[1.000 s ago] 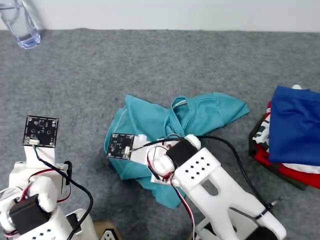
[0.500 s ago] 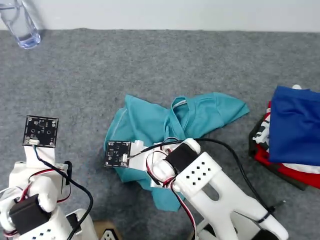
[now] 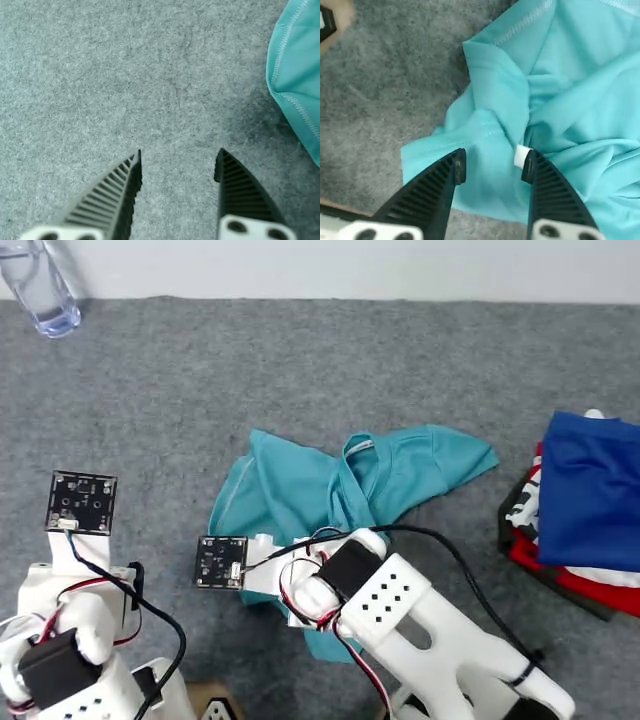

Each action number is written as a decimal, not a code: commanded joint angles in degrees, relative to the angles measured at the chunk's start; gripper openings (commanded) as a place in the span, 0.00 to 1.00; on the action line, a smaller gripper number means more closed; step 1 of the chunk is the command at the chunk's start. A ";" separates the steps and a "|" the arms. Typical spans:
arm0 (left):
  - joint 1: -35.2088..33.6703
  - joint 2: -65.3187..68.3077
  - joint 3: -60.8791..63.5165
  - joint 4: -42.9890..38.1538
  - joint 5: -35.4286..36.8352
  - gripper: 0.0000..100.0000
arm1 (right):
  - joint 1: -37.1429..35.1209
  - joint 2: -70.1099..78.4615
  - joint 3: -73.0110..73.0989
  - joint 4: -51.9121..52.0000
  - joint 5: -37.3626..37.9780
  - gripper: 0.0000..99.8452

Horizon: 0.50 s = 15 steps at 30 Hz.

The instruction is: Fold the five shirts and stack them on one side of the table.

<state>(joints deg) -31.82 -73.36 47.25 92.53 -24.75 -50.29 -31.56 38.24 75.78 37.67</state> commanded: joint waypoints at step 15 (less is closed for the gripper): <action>0.26 -0.35 -0.13 -1.41 0.53 0.23 | 1.27 6.29 -5.80 1.10 0.53 0.01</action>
<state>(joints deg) -31.82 -73.36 47.25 92.53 -24.75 -50.02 -22.86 37.10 74.81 37.67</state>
